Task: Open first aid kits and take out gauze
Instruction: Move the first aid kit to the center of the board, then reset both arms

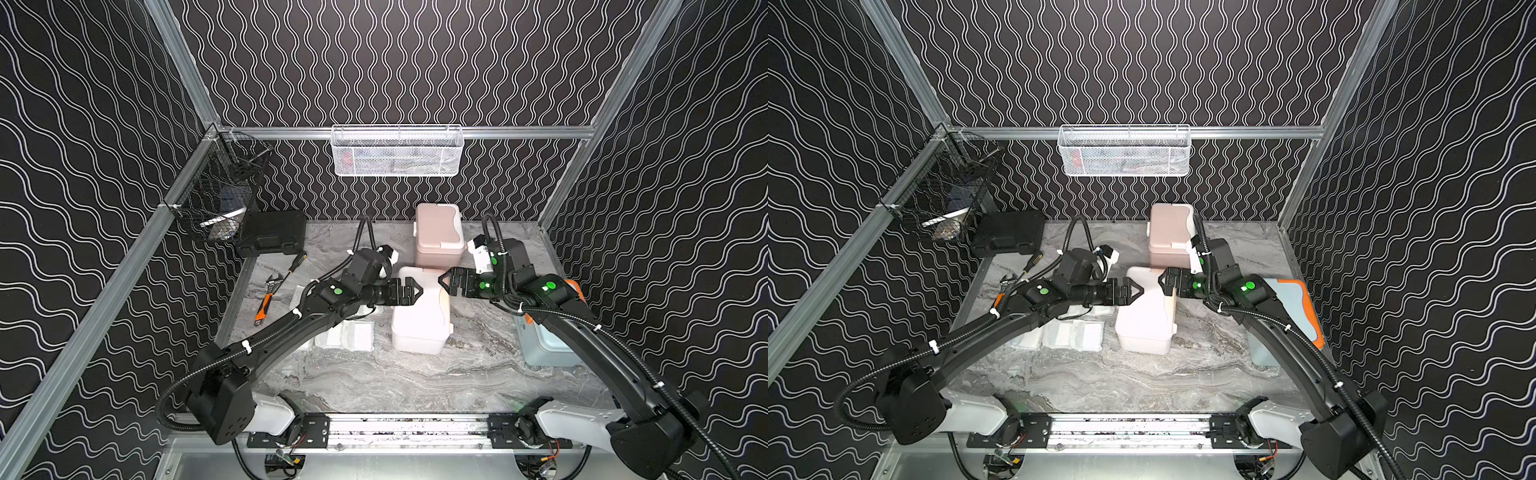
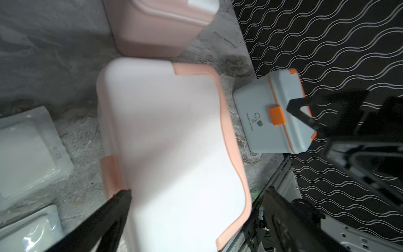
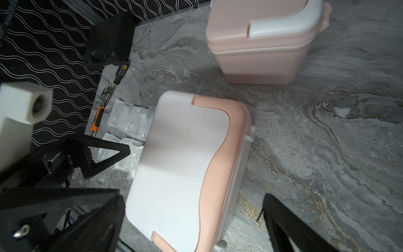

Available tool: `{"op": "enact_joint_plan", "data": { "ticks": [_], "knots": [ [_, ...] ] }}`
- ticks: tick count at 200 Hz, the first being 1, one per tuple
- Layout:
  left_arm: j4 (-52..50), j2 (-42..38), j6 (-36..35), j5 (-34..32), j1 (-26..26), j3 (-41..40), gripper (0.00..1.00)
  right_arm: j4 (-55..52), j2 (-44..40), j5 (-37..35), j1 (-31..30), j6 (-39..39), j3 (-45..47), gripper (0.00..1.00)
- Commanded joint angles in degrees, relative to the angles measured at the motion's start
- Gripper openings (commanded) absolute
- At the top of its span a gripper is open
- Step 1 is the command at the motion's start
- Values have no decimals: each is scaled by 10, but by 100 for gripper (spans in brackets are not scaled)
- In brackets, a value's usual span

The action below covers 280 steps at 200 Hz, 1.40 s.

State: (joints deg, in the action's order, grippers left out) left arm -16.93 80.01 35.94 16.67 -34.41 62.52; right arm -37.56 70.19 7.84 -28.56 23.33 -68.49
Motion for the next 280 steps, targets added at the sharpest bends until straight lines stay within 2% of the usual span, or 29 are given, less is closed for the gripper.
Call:
{"op": "enact_joint_plan", "data": {
  "ticks": [1, 23, 36, 59, 84, 102, 129, 157, 187, 204, 242, 280],
  "knots": [
    [8, -10, 2, -4, 0, -16, 99, 11, -1, 12, -1, 8, 23, 100],
    [-11, -22, 3, -21, 0, -27, 99, 6, 6, 32, -1, 10, 33, 100],
    [-10, -35, 0, -19, -1, -35, 99, -13, 1, 16, -1, 8, 33, 100],
    [1, -82, -4, -24, -1, -66, 99, 18, -54, -8, 1, 9, 89, 100],
    [-2, -150, -18, -57, -2, -92, 99, 48, -123, -47, 1, 15, 139, 100],
    [-19, -194, -30, -102, -2, -111, 99, 57, -156, -100, 2, 22, 177, 100],
    [-52, -242, -24, -205, -1, -157, 99, 68, -168, -188, 9, 23, 233, 100],
    [-53, -257, -11, -286, 5, -202, 99, 131, -175, -249, 16, -19, 292, 100],
    [-41, -205, -30, -317, 65, -222, 99, 220, -184, -320, 22, -70, 348, 100],
    [-16, -177, -59, -339, 97, -231, 99, 259, -169, -335, 64, -79, 368, 100],
    [51, -167, -132, -374, 152, -253, 99, 373, -103, -295, 148, -88, 401, 100],
    [119, -175, -184, -393, 225, -295, 99, 459, -38, -289, 191, -101, 404, 100]
  ]
}}
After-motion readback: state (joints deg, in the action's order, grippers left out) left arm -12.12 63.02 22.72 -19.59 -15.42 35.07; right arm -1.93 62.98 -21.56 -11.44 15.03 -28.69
